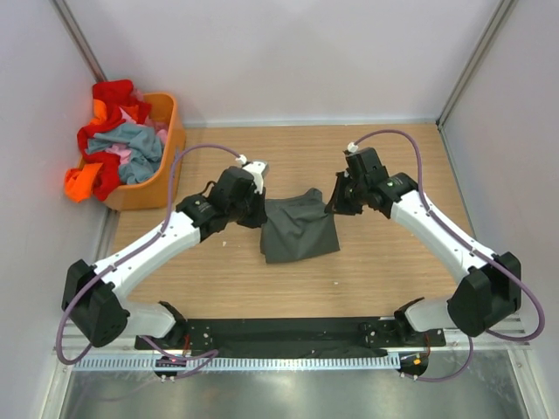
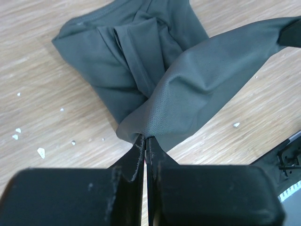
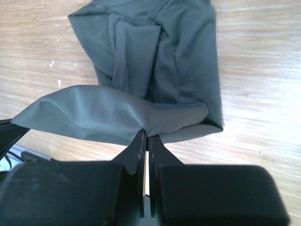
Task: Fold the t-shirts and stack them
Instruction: Fold the tshirt
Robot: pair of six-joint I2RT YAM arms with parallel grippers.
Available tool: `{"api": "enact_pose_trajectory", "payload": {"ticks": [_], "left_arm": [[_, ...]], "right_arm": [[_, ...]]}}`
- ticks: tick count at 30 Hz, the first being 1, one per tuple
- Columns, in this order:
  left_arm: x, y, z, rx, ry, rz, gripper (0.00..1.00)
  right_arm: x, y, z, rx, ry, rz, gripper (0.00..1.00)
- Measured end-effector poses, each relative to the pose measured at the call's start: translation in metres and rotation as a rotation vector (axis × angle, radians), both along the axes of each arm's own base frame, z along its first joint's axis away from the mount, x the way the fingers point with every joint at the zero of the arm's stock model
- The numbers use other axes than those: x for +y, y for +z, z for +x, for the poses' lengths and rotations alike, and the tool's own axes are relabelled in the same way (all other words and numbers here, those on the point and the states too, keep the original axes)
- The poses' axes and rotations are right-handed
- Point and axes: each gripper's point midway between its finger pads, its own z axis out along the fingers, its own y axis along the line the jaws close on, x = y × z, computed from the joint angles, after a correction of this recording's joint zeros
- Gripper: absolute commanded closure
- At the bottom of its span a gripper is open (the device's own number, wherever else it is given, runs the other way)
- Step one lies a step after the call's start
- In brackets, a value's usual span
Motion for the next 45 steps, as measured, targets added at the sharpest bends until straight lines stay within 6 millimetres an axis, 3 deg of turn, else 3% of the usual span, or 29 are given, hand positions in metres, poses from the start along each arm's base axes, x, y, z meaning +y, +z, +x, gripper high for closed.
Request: {"api": "enact_pose_trajectory", "payload": {"ticks": [5, 6, 8, 9, 10, 11, 12, 13, 15, 16, 18, 19, 21, 24, 28, 29, 31, 32, 33, 36, 40, 42, 45], "left_arm": [[0.0, -0.002, 0.024, 0.02, 0.024, -0.009, 1.0], [0.0, -0.002, 0.031, 0.024, 0.032, -0.009, 1.0], [0.004, -0.009, 0.051, 0.04, 0.057, 0.005, 1.0], [0.005, -0.014, 0.064, 0.051, 0.071, 0.011, 0.97], [0.008, -0.02, 0.078, 0.066, 0.091, 0.021, 0.98], [0.01, -0.026, 0.093, 0.077, 0.112, 0.027, 0.95], [0.013, -0.034, 0.108, 0.095, 0.133, 0.033, 0.83], [0.017, -0.042, 0.121, 0.114, 0.15, 0.04, 0.48], [0.027, -0.06, 0.151, 0.153, 0.202, 0.044, 0.46], [0.035, -0.068, 0.162, 0.178, 0.234, 0.059, 0.35], [0.049, -0.08, 0.177, 0.199, 0.289, 0.082, 0.13], [0.057, -0.084, 0.177, 0.213, 0.318, 0.092, 0.02], [0.069, -0.083, 0.171, 0.228, 0.364, 0.111, 0.01], [0.073, -0.061, 0.161, 0.199, 0.388, 0.114, 0.09], [0.059, -0.009, 0.138, 0.088, 0.364, 0.07, 0.22], [0.05, 0.005, 0.13, 0.056, 0.341, 0.053, 0.25], [0.03, 0.026, 0.113, 0.008, 0.285, 0.003, 0.29], [0.018, 0.032, 0.106, -0.007, 0.253, -0.023, 0.29], [0.008, 0.033, 0.1, -0.009, 0.226, -0.051, 0.31], [-0.005, 0.016, 0.094, 0.028, 0.198, -0.079, 0.35], [-0.009, -0.031, 0.102, 0.12, 0.217, -0.051, 0.35], [-0.01, -0.052, 0.105, 0.157, 0.226, -0.028, 0.36], [-0.01, -0.074, 0.106, 0.193, 0.229, 0.002, 0.35]], "right_arm": [[-0.001, -0.003, 0.025, 0.009, -0.016, 0.003, 0.99], [-0.001, -0.004, 0.035, 0.017, -0.022, 0.003, 0.94], [-0.001, -0.006, 0.064, 0.026, -0.039, 0.007, 0.73], [0.0, -0.007, 0.081, 0.026, -0.043, 0.006, 0.42], [0.003, -0.009, 0.104, 0.016, -0.046, 0.012, 0.33], [0.005, -0.014, 0.127, 0.011, -0.044, 0.018, 0.15], [0.007, -0.017, 0.144, 0.015, -0.038, 0.024, 0.1], [0.011, -0.022, 0.169, 0.008, -0.025, 0.035, 0.07], [0.018, -0.03, 0.218, -0.016, -0.003, 0.061, 0.05], [0.019, -0.034, 0.239, -0.035, 0.006, 0.07, 0.05], [0.015, -0.045, 0.252, -0.031, 0.014, 0.067, 0.04], [0.009, -0.05, 0.25, -0.011, 0.014, 0.06, 0.04], [-0.001, -0.053, 0.24, 0.004, 0.012, 0.051, 0.02], [-0.014, -0.047, 0.2, 0.037, 0.011, 0.028, 0.03], [-0.016, -0.016, 0.151, -0.016, 0.033, 0.057, 0.11], [-0.014, -0.007, 0.139, -0.047, 0.044, 0.075, 0.17], [-0.009, 0.002, 0.114, -0.075, 0.068, 0.117, 0.43], [-0.006, 0.003, 0.104, -0.089, 0.081, 0.147, 0.66], [0.0, 0.0, 0.093, -0.087, 0.099, 0.173, 0.71], [0.019, -0.022, 0.071, -0.04, 0.137, 0.251, 0.82], [0.046, -0.065, 0.042, 0.086, 0.199, 0.296, 0.86], [0.056, -0.073, 0.032, 0.112, 0.23, 0.307, 0.86], [0.076, -0.07, 0.023, 0.106, 0.284, 0.349, 0.86]]}}
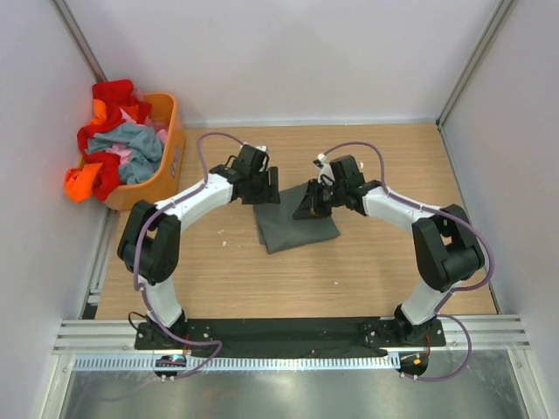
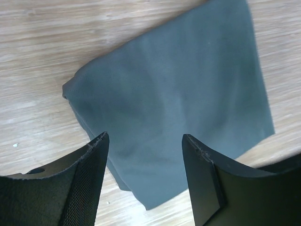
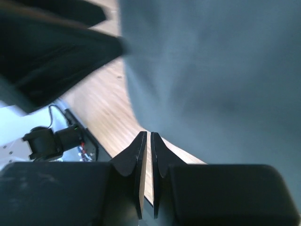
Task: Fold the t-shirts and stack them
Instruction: Fold the tshirt
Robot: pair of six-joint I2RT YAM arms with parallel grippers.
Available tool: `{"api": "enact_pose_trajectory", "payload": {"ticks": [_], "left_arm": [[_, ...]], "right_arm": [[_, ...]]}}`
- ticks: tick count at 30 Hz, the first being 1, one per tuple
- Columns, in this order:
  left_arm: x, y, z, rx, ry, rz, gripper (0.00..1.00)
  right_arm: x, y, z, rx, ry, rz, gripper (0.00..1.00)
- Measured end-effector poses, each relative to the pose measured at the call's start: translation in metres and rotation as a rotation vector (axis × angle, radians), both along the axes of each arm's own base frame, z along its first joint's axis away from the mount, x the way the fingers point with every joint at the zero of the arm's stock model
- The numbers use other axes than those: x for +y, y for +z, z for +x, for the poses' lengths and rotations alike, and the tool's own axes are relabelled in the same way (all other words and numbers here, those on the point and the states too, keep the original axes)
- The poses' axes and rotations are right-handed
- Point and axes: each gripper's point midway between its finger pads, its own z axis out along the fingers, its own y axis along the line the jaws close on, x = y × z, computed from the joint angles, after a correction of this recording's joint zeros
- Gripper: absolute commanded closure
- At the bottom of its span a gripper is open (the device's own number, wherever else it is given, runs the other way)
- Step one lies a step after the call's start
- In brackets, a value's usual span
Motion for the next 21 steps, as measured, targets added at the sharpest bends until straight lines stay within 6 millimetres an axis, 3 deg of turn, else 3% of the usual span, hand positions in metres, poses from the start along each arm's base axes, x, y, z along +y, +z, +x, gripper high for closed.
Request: {"api": "enact_pose_trajectory", "payload": {"ticks": [6, 10, 15, 21], "left_arm": [[0.0, -0.023, 0.004, 0.037, 0.001, 0.024, 0.35], [0.005, -0.036, 0.008, 0.054, 0.012, 0.036, 0.36], [0.013, -0.052, 0.014, 0.073, 0.023, 0.054, 0.37], [0.015, -0.064, 0.018, 0.087, 0.017, 0.073, 0.38]], "right_arm": [[0.039, 0.008, -0.007, -0.042, 0.084, 0.116, 0.86], [0.055, -0.024, -0.014, 0.011, 0.116, 0.142, 0.87], [0.052, -0.08, -0.033, 0.136, 0.122, 0.106, 0.88], [0.054, -0.081, -0.037, 0.122, 0.143, 0.152, 0.85]]}}
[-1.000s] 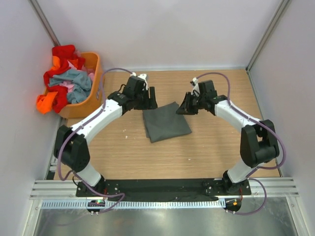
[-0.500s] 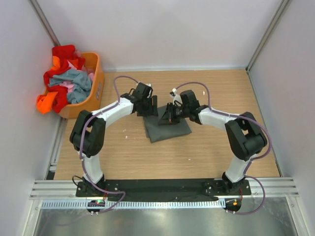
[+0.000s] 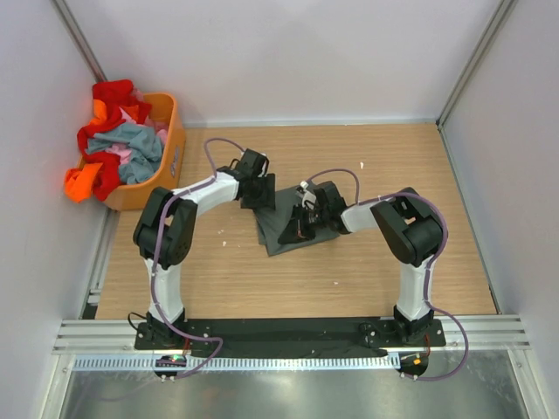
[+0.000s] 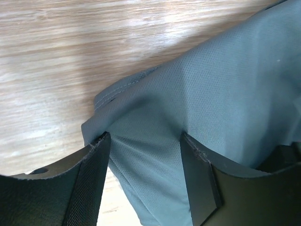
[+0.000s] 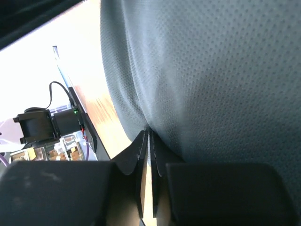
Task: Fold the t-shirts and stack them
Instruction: Fold the tshirt
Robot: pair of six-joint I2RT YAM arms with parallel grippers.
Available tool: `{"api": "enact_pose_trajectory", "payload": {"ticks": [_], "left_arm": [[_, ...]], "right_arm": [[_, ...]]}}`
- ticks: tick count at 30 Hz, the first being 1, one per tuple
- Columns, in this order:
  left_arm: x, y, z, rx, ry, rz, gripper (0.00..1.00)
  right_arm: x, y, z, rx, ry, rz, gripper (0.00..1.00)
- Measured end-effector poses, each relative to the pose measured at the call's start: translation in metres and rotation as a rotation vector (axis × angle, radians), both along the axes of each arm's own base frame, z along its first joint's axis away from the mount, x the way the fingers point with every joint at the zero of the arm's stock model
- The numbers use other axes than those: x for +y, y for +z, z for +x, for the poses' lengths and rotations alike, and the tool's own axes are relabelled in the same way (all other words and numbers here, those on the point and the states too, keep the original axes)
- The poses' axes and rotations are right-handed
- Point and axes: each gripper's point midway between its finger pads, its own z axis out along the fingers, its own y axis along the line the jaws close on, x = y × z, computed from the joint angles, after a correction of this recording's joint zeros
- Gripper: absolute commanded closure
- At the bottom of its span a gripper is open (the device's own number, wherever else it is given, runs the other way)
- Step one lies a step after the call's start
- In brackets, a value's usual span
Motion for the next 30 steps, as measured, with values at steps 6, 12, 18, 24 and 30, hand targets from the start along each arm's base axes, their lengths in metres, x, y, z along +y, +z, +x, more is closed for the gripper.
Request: {"api": "enact_pose_trajectory", "payload": {"ticks": [6, 12, 18, 24, 30], "left_arm": [[-0.002, 0.01, 0.009, -0.018, -0.019, 0.016, 0.06], [-0.005, 0.075, 0.036, -0.125, -0.009, 0.025, 0.0], [0.0, 0.183, 0.04, -0.298, 0.007, -0.026, 0.0], [0.031, 0.218, -0.03, -0.329, 0.014, -0.058, 0.0], [0.057, 0.164, -0.124, -0.197, -0.014, -0.017, 0.0]], "right_arm": [[0.005, 0.026, 0.0, -0.023, 0.031, 0.048, 0.22], [0.005, 0.111, 0.027, -0.19, 0.013, 0.012, 0.11], [-0.048, 0.19, 0.065, -0.375, -0.142, -0.04, 0.1], [-0.144, 0.14, 0.098, -0.265, -0.345, -0.29, 0.26], [-0.174, 0.09, 0.1, -0.127, -0.352, -0.418, 0.29]]}}
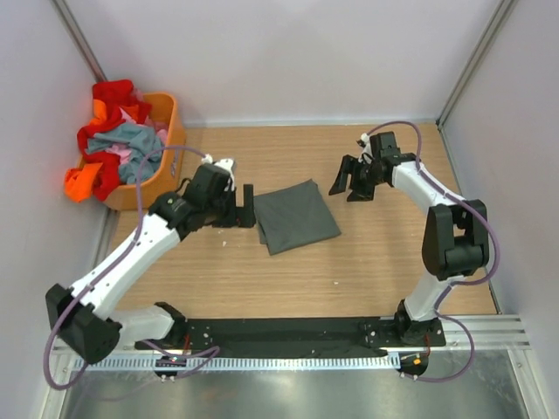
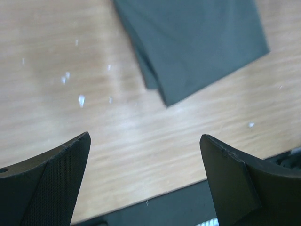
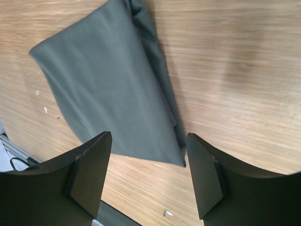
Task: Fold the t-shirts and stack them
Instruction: Fold the tshirt, then neatly place the folded tshirt to the corner
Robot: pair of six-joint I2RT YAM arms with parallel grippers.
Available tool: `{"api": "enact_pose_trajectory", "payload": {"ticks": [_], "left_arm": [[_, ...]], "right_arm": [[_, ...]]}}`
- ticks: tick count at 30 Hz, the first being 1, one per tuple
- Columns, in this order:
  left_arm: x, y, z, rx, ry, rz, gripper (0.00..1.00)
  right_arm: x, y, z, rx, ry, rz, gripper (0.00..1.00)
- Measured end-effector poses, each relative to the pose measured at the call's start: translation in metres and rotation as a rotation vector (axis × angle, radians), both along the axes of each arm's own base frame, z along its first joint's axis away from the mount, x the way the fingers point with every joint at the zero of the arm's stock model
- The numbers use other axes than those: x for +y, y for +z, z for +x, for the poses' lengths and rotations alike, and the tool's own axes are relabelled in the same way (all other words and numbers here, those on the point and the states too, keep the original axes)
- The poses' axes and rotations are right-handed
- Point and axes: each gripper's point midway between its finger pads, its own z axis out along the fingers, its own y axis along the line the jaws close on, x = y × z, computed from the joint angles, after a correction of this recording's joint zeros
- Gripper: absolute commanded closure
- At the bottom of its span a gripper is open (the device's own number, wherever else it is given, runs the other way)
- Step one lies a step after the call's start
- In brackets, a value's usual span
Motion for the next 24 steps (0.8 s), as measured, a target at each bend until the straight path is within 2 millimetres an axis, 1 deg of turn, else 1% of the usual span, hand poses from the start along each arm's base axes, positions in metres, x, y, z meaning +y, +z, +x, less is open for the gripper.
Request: {"api": "enact_pose_trajectory", "payload": {"ticks": [1, 3, 6, 9, 11, 12, 14, 17, 20, 21, 23, 24], "left_arm": [[0.006, -0.007, -0.014, 0.019, 0.002, 0.004, 0.0], [0.019, -0.014, -0.033, 0.033, 0.019, 0.001, 0.0], [0.035, -0.011, -0.057, 0.008, 0.043, -0.034, 0.0], [0.043, -0.006, -0.067, -0.029, 0.05, -0.061, 0.01], [0.047, -0.009, -0.072, -0.036, 0.055, -0.063, 0.0], [0.049, -0.012, -0.075, -0.034, 0.056, -0.062, 0.0], [0.053, -0.017, -0.08, -0.03, 0.063, -0.061, 0.0], [0.057, -0.013, -0.083, -0.052, 0.078, -0.071, 0.0], [0.061, -0.005, -0.085, -0.086, 0.087, -0.088, 0.0], [0.062, -0.004, -0.086, -0.092, 0.088, -0.091, 0.0], [0.064, -0.001, -0.088, -0.103, 0.089, -0.098, 0.0], [0.064, 0.0, -0.088, -0.108, 0.09, -0.102, 0.0]], "right_arm": [[-0.001, -0.006, 0.003, 0.014, 0.0, -0.005, 0.29], [-0.001, -0.016, 0.011, 0.032, 0.0, -0.008, 0.29], [0.002, -0.033, 0.023, 0.057, 0.0, 0.001, 0.28], [0.007, -0.057, 0.03, 0.097, -0.002, 0.022, 0.28], [0.011, -0.072, 0.033, 0.123, -0.001, 0.034, 0.28], [0.015, -0.076, 0.033, 0.141, -0.001, 0.058, 0.29], [0.021, -0.075, 0.037, 0.133, 0.004, 0.07, 0.29], [0.033, -0.076, 0.041, 0.115, 0.018, 0.088, 0.31], [0.046, -0.077, 0.042, 0.105, 0.037, 0.103, 0.4], [0.05, -0.078, 0.041, 0.103, 0.044, 0.107, 0.48], [0.056, -0.082, 0.041, 0.104, 0.053, 0.113, 0.59], [0.058, -0.084, 0.041, 0.107, 0.054, 0.118, 0.69]]}}
